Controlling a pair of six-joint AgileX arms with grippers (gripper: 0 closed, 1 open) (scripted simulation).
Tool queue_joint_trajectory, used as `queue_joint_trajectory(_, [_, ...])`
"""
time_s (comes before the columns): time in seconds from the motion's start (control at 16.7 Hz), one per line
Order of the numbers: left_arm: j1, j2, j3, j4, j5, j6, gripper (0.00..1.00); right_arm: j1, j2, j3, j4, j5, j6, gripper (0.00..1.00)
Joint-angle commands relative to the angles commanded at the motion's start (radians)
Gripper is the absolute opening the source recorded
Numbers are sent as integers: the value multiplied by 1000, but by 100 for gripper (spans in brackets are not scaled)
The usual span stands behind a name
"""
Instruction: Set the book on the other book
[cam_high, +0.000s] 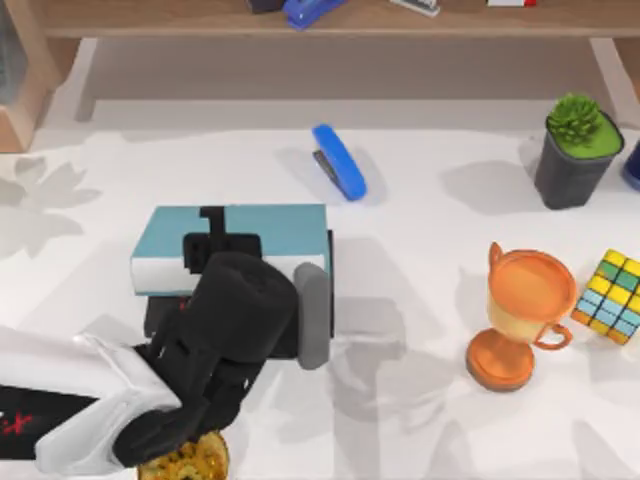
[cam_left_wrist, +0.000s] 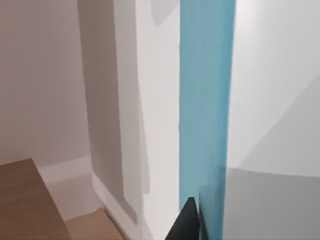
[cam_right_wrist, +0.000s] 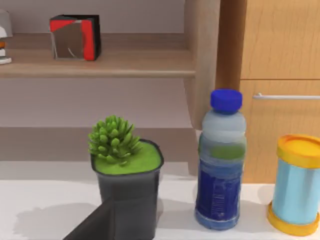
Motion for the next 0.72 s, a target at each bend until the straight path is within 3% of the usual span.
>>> queue_joint_trajectory(0.36, [0, 0, 0, 0, 0, 0, 98, 0, 0, 0, 0, 0, 0, 100])
queue_joint_trajectory(0.72, [0, 0, 0, 0, 0, 0, 100, 0, 0, 0, 0, 0, 0, 100])
